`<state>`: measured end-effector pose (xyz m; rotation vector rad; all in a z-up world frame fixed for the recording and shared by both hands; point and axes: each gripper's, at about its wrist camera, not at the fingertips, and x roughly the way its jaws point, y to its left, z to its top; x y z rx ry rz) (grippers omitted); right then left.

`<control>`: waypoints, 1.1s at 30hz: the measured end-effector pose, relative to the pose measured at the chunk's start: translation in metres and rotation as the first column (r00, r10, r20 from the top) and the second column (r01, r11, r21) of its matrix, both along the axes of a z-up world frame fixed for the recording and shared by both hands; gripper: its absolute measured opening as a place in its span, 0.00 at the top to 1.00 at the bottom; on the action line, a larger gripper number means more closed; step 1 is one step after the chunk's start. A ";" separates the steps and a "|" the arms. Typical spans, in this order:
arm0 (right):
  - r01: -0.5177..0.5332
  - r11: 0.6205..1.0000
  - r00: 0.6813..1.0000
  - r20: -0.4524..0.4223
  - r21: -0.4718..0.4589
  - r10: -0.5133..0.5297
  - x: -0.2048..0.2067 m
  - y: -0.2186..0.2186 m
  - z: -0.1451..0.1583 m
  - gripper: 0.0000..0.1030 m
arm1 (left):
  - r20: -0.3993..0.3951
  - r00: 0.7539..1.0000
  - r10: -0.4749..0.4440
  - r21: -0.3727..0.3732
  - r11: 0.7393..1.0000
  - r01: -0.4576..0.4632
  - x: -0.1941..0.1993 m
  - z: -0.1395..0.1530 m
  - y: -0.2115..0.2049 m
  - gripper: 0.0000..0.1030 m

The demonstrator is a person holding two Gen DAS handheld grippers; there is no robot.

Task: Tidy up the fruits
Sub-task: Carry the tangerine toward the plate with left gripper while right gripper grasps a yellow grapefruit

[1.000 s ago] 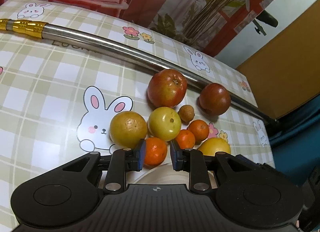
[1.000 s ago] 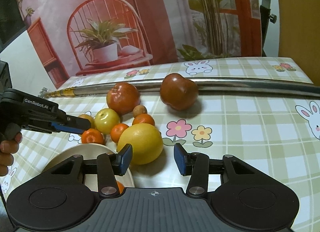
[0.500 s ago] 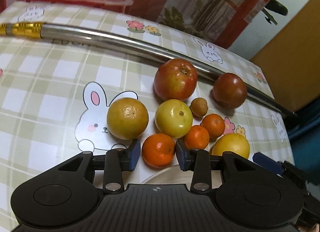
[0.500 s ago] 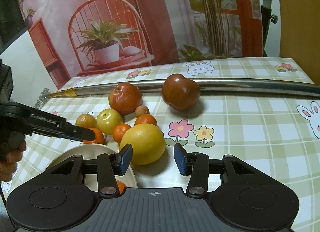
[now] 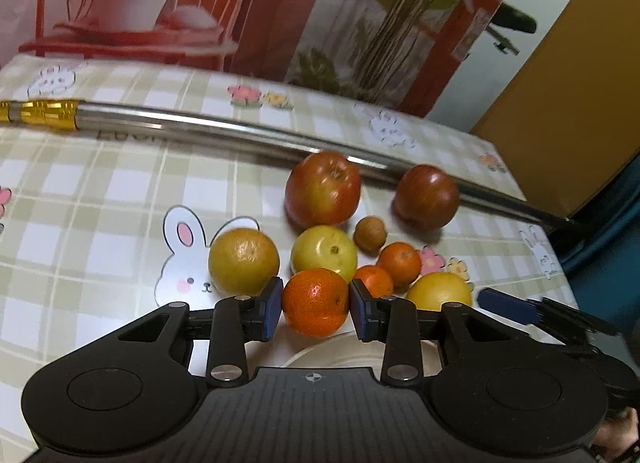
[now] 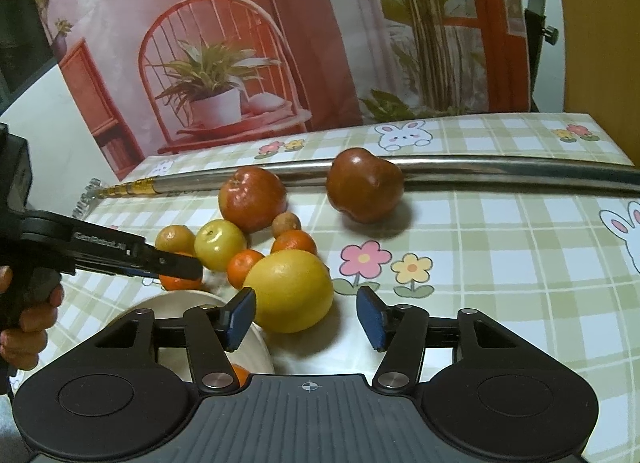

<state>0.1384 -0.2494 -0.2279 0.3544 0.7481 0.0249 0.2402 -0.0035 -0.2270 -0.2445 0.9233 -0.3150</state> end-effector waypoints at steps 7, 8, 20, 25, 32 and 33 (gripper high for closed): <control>-0.015 0.999 1.000 0.004 0.042 0.015 0.015 0.002 -0.004 0.46 | 0.070 0.996 -0.048 0.017 0.999 0.047 -0.024 0.016 0.003 0.63; -0.016 0.999 1.000 -0.003 0.052 0.017 0.018 0.002 -0.006 0.46 | 0.080 0.995 -0.058 0.028 0.998 0.056 -0.028 0.016 0.003 0.63; 0.027 0.993 0.999 -0.033 0.112 -0.024 0.023 0.000 -0.021 0.46 | 0.083 0.980 -0.178 0.132 0.977 0.167 -0.064 0.000 -0.004 0.63; 0.045 0.995 0.999 -0.020 0.088 -0.044 0.015 0.001 -0.018 0.47 | 0.068 0.979 -0.193 0.143 0.973 0.182 -0.067 -0.006 -0.005 0.63; 0.037 0.996 0.999 0.025 0.084 -0.040 0.004 0.004 -0.005 0.47 | 0.056 0.977 -0.204 0.197 0.962 0.190 -0.074 -0.013 -0.009 0.63; 0.028 0.996 0.999 0.031 0.083 -0.030 0.003 0.005 -0.002 0.47 | 0.053 0.978 -0.202 0.197 0.962 0.188 -0.074 -0.013 -0.008 0.63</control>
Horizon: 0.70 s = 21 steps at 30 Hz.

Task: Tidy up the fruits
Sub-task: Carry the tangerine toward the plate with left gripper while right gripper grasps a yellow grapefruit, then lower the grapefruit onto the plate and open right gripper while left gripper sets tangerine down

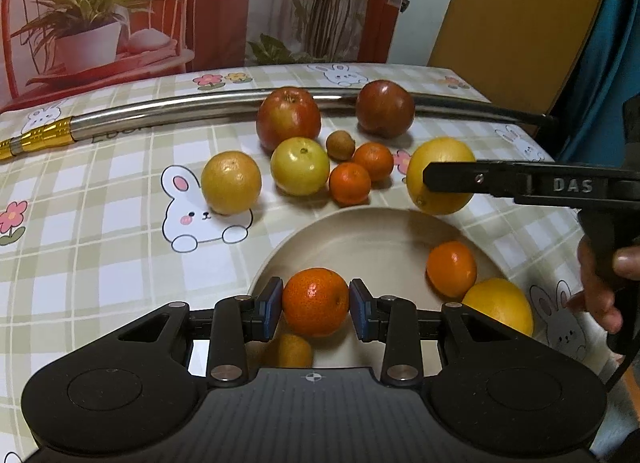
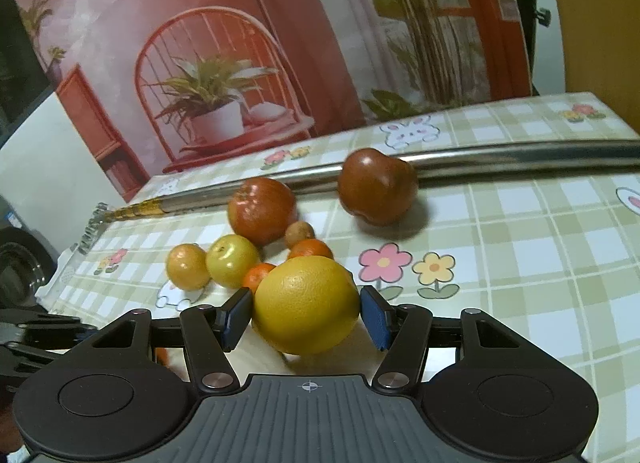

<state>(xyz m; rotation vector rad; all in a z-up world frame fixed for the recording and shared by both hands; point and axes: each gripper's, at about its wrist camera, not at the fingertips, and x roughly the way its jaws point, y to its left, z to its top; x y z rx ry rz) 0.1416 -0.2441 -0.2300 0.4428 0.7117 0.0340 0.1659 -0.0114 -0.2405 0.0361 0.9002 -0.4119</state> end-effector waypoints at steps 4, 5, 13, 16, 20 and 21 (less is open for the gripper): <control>-0.050 0.998 0.999 0.021 -0.024 0.050 -0.001 0.010 0.009 0.47 | -0.006 1.000 0.017 0.008 1.000 -0.017 -0.002 -0.001 0.004 0.63; -0.062 0.998 0.998 0.023 -0.028 0.062 0.000 0.012 0.011 0.47 | -0.006 1.000 0.018 0.007 1.000 -0.018 -0.003 -0.002 0.004 0.63; -0.144 0.989 0.989 0.010 -0.028 0.144 0.003 0.026 0.014 0.47 | -0.025 0.999 0.040 -0.031 0.999 -0.040 -0.003 -0.001 0.011 0.63; -0.170 0.985 0.985 -0.003 -0.035 0.170 0.003 0.031 0.012 0.47 | -0.034 0.998 0.049 -0.048 0.998 -0.050 -0.003 -0.002 0.014 0.63; -0.194 0.980 0.981 -0.015 -0.037 0.193 0.003 0.035 0.010 0.47 | -0.036 0.998 0.048 -0.046 0.998 -0.049 -0.002 -0.002 0.012 0.63; -0.197 0.980 0.980 -0.017 -0.038 0.196 0.004 0.035 0.010 0.47 | -0.036 0.998 0.048 -0.046 0.998 -0.050 -0.003 -0.002 0.013 0.63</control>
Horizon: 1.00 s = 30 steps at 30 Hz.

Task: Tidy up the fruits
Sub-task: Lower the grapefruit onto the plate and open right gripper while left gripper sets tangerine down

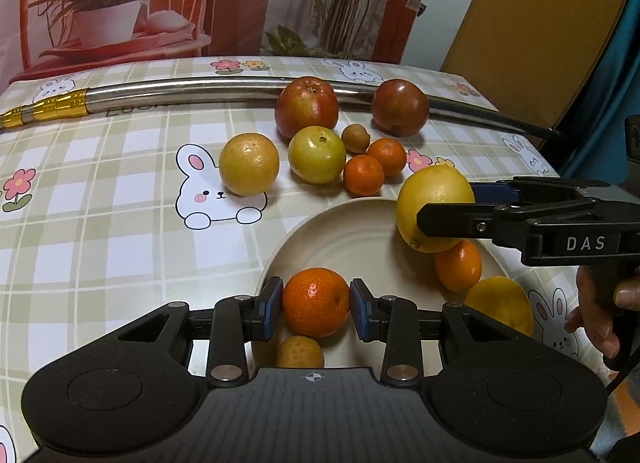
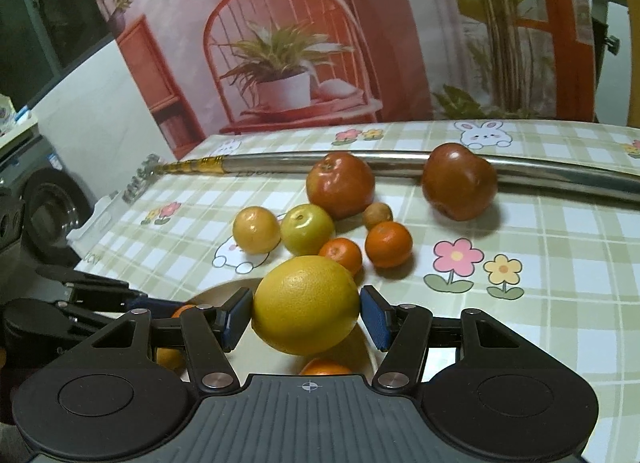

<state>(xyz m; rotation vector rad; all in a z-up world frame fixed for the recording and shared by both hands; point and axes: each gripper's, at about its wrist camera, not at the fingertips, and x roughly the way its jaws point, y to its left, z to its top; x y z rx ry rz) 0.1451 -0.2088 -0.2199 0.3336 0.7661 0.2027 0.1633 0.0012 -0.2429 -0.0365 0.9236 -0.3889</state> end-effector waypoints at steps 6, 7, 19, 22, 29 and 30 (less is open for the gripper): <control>-0.017 1.000 1.000 -0.009 -0.008 0.017 0.001 0.003 -0.001 0.47 | -0.007 1.000 0.009 -0.015 1.000 -0.009 0.001 0.000 0.001 0.63; -0.021 1.000 1.000 -0.011 -0.011 0.021 0.001 0.004 -0.001 0.47 | -0.009 1.000 0.011 -0.019 1.000 -0.011 0.001 0.000 0.002 0.63; -0.027 0.999 0.999 -0.025 -0.042 0.026 0.003 0.010 -0.001 0.46 | -0.015 1.000 0.021 -0.034 0.999 -0.022 0.001 0.000 0.005 0.63; -0.028 0.999 0.999 -0.025 -0.044 0.027 0.003 0.010 -0.001 0.46 | -0.014 1.000 0.024 -0.035 0.999 -0.024 0.000 0.001 0.006 0.63; -0.026 0.999 0.999 -0.027 -0.046 0.025 0.003 0.010 -0.002 0.46 | -0.010 0.999 0.031 -0.041 0.999 -0.031 -0.002 0.002 0.008 0.63; -0.026 0.999 0.999 -0.027 -0.046 0.025 0.003 0.010 -0.002 0.46 | -0.009 0.999 0.030 -0.039 0.999 -0.031 -0.002 0.002 0.008 0.63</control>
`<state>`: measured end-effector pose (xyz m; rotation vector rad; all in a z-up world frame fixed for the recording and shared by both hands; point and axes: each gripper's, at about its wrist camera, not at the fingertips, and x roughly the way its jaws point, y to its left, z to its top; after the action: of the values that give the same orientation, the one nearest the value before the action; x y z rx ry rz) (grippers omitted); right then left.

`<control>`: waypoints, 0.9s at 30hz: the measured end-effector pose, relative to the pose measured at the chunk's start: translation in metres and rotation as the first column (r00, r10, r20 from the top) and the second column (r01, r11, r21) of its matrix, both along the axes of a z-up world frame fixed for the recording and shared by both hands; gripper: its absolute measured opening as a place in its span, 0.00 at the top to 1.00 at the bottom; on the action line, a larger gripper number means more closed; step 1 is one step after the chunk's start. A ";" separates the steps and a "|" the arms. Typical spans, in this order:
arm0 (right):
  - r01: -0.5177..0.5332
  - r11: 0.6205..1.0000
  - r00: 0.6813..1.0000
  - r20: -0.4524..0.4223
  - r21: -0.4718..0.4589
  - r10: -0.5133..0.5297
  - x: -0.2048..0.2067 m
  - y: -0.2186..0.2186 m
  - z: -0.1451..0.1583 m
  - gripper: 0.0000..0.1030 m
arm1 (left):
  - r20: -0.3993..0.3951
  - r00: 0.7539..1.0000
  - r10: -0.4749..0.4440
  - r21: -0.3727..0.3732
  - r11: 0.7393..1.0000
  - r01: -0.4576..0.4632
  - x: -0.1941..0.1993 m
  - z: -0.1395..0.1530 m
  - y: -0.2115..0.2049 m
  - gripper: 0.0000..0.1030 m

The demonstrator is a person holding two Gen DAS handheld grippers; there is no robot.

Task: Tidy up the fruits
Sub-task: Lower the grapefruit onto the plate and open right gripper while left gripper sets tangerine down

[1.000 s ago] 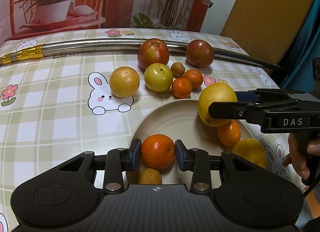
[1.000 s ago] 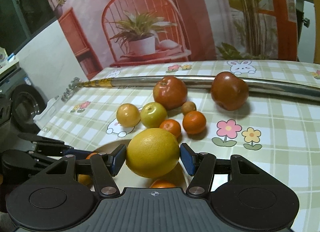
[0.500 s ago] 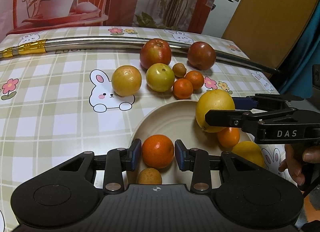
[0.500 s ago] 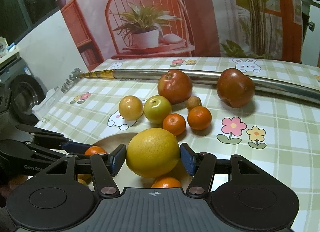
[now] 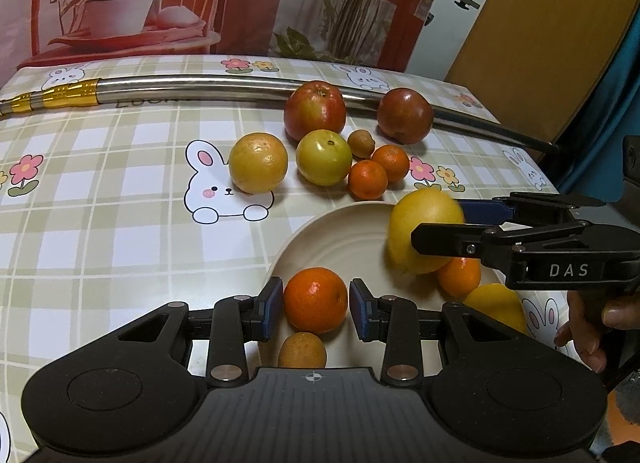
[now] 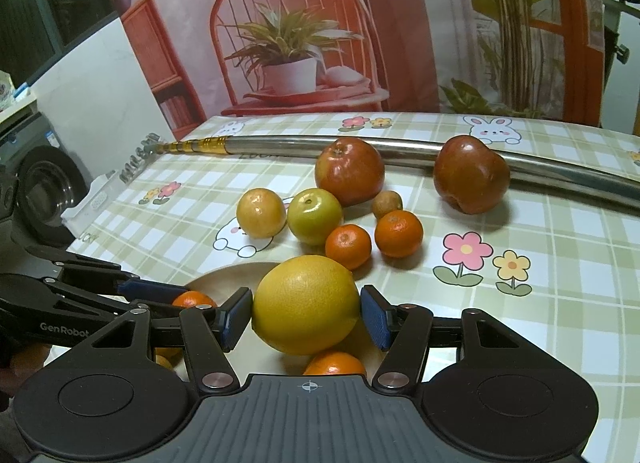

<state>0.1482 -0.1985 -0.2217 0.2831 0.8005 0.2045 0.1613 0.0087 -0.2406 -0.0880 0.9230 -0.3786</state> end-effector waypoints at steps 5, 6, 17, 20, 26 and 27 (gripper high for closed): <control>0.007 1.000 1.000 0.004 -0.007 -0.007 -0.001 0.001 0.001 0.46 | 0.002 1.000 0.000 0.001 1.000 0.000 0.000 0.000 0.000 0.63; 0.010 1.000 1.000 0.007 -0.007 -0.010 -0.001 0.001 0.002 0.47 | 0.000 1.000 0.001 -0.001 1.000 -0.001 0.000 0.000 0.000 0.63; 0.028 1.000 0.999 0.023 -0.011 -0.028 -0.005 -0.003 0.007 0.47 | 0.010 1.000 0.006 -0.007 1.000 -0.006 -0.001 0.003 0.002 0.63; 0.039 0.999 0.999 0.034 -0.007 -0.039 -0.007 -0.005 0.010 0.47 | 0.014 1.000 0.012 -0.017 1.000 -0.012 -0.002 0.006 0.004 0.63; 0.063 0.998 0.996 0.057 -0.005 -0.063 -0.009 -0.010 0.017 0.48 | 0.028 0.999 0.042 -0.024 0.999 -0.042 0.002 0.013 0.011 0.63; 0.068 0.998 0.996 0.061 -0.006 -0.067 -0.009 -0.011 0.017 0.48 | 0.030 0.998 0.047 -0.024 0.999 -0.047 0.003 0.014 0.013 0.63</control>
<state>0.1391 -0.2098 -0.2043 0.2948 0.7301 0.1457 0.1641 0.0217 -0.2264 -0.1251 0.8845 -0.3465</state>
